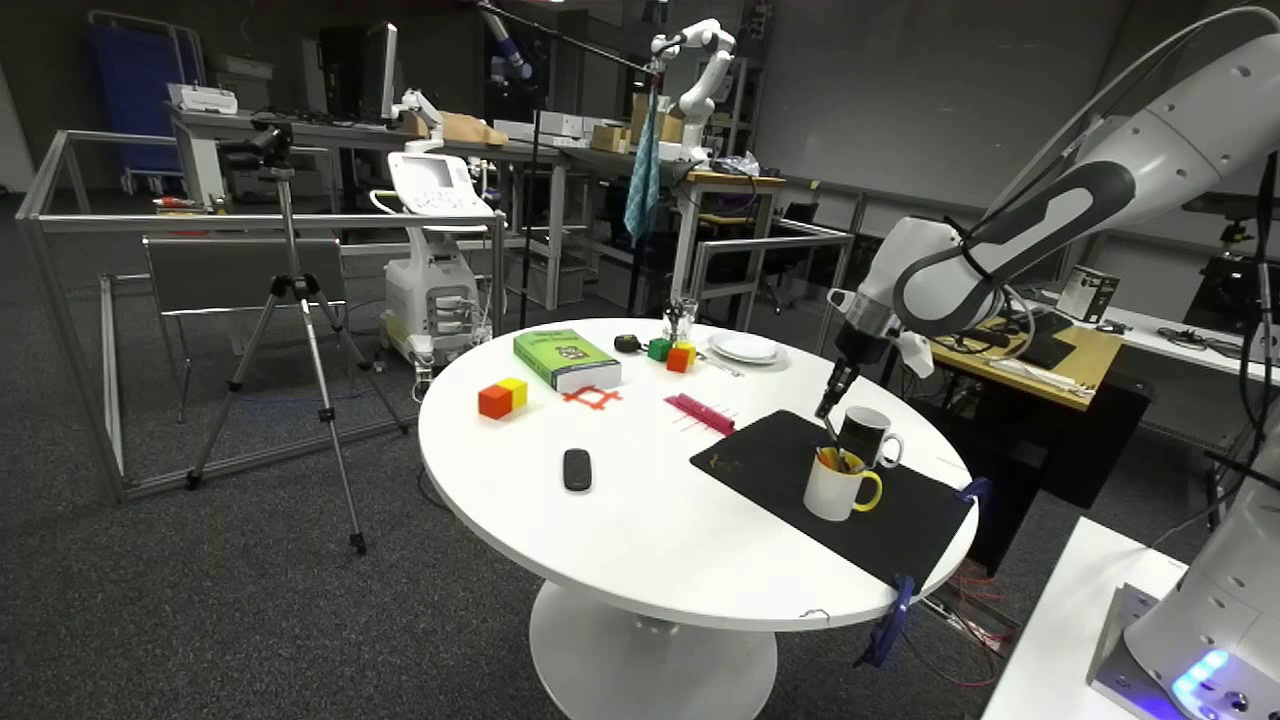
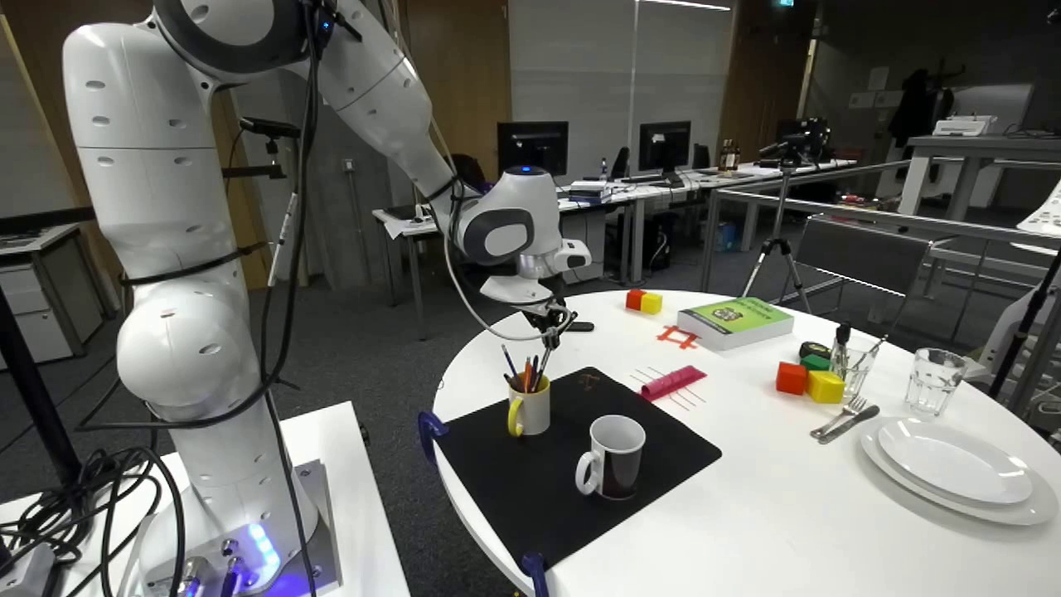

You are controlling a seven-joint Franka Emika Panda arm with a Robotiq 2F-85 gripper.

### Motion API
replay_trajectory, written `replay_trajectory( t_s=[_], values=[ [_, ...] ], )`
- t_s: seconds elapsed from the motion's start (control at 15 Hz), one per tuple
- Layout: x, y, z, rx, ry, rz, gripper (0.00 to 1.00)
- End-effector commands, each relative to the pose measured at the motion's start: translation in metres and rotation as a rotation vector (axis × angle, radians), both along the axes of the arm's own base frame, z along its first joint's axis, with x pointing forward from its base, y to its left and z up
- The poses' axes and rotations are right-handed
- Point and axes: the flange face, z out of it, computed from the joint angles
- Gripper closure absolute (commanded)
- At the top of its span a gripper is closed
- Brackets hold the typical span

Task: Move the pen from the right cup to the left cup

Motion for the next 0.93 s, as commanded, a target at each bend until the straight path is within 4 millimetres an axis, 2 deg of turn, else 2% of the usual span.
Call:
replay_trajectory(
  t_s=[0.0,0.87],
  values=[
    [-0.005,-0.002,-0.004,-0.001,-0.027,-0.018,0.98],
    [-0.003,-0.004,-0.037,0.008,0.004,-0.020,0.98]
  ],
)
